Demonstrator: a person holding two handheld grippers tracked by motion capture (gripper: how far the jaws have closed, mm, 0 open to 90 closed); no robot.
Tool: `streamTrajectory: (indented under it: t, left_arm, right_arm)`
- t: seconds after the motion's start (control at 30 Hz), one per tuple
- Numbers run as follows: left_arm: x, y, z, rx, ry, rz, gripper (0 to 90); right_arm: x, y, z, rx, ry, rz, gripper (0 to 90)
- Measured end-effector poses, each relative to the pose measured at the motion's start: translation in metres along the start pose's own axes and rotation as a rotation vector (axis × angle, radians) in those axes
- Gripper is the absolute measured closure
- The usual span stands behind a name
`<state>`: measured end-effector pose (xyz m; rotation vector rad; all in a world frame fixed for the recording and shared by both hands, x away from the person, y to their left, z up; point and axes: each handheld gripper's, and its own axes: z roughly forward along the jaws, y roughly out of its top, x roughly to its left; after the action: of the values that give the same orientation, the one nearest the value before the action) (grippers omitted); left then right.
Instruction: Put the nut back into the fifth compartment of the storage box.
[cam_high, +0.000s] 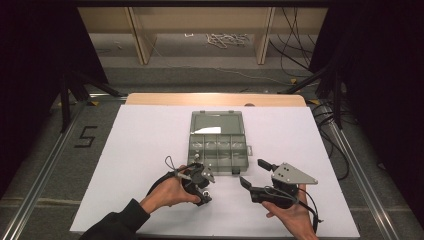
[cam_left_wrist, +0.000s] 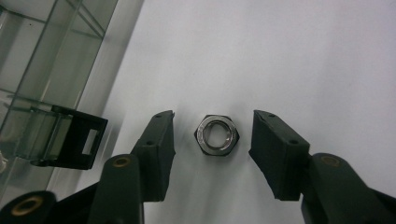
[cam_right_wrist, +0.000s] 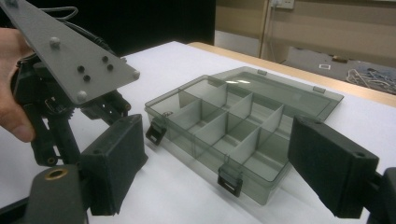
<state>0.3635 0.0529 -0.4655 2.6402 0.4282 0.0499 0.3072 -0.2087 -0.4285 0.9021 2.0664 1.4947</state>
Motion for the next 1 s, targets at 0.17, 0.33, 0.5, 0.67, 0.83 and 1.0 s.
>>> streamTrajectory:
  t: [0.17,0.33,0.5,0.67,0.83,1.0]
  left_arm:
    - [0.0,0.0,0.003,0.01,-0.008,0.015,55.4]
    - [0.001,0.001,0.001,0.019,-0.007,0.056,65.6]
    - [0.0,0.002,0.001,0.031,-0.001,0.073,67.2]
    - [-0.001,0.002,0.0,0.034,0.004,0.08,67.3]
    - [-0.001,0.004,-0.005,0.031,0.008,0.071,67.3]
    - [0.002,0.004,-0.011,0.025,0.0,0.07,67.3]
  right_arm:
    - [0.0,0.0,0.0,0.0,-0.001,-0.001,19.6]
    - [0.0,0.0,0.0,-0.005,0.002,0.0,19.6]
    - [0.0,0.0,0.0,-0.005,0.004,0.001,19.7]
    - [0.0,0.0,0.0,-0.003,-0.002,0.002,19.7]
    - [0.0,0.0,-0.001,0.001,0.0,0.001,19.7]
    - [0.0,0.0,-0.001,0.001,0.0,0.0,19.7]
